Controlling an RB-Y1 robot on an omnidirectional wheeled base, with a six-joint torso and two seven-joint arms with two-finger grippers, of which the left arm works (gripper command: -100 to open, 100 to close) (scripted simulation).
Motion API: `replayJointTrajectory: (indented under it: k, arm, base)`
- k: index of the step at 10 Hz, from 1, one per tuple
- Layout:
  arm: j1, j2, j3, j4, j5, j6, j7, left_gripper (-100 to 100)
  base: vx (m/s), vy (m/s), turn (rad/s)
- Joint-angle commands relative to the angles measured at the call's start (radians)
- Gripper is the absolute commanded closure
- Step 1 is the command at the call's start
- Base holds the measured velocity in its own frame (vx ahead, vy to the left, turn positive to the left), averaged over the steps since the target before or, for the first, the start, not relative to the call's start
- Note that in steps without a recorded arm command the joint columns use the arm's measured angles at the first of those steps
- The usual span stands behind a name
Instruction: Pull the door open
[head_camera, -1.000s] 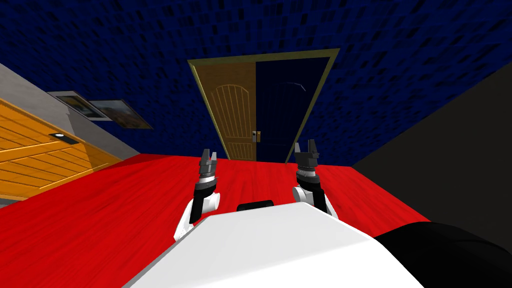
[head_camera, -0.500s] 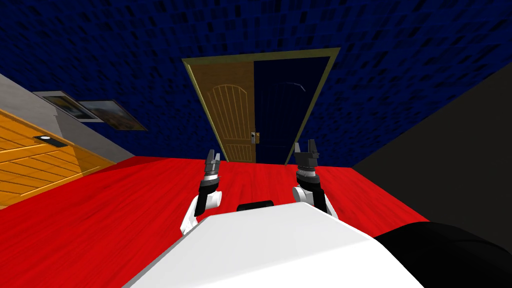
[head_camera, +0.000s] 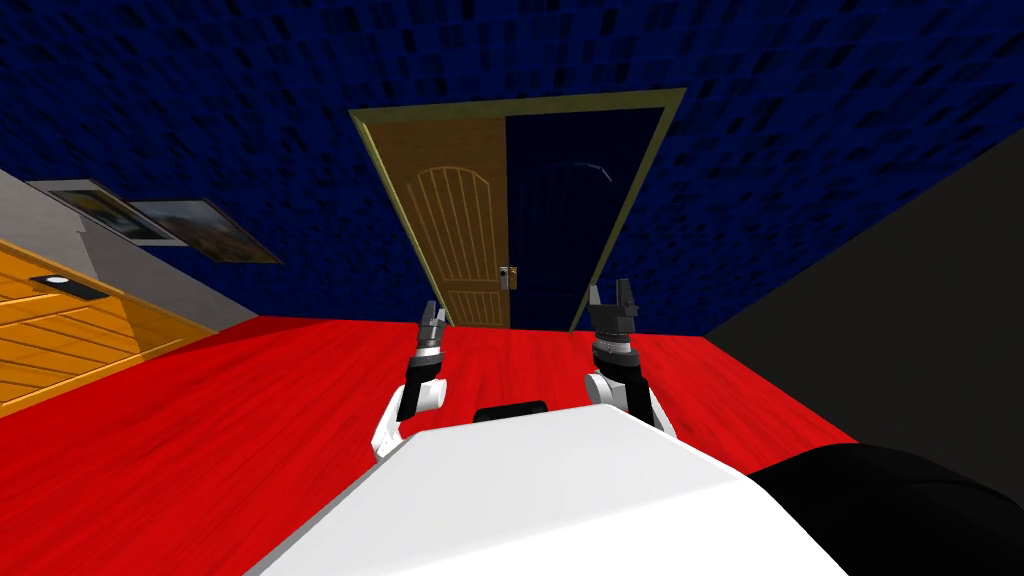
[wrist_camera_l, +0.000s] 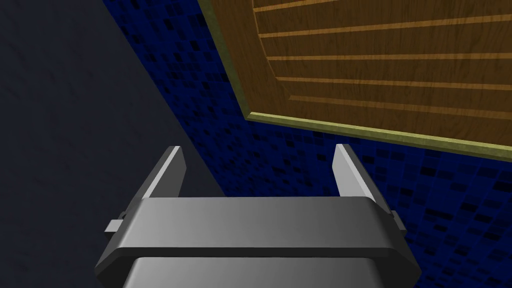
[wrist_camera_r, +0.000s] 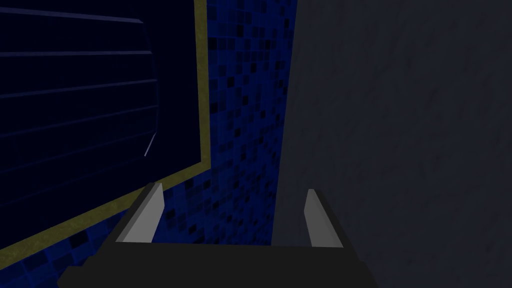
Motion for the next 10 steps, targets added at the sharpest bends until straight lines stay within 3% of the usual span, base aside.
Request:
replayJointTrajectory:
  k: [1, 10]
  arm:
    - [-0.017, 0.002, -0.003, 0.033, 0.003, 0.008, 0.002, -100]
    - [-0.13, 0.022, -0.009, 0.236, 0.026, 0.053, 0.025, -100]
  base:
    - [0.1, -0.025, -0.029]
    - [0.101, -0.038, -0.024]
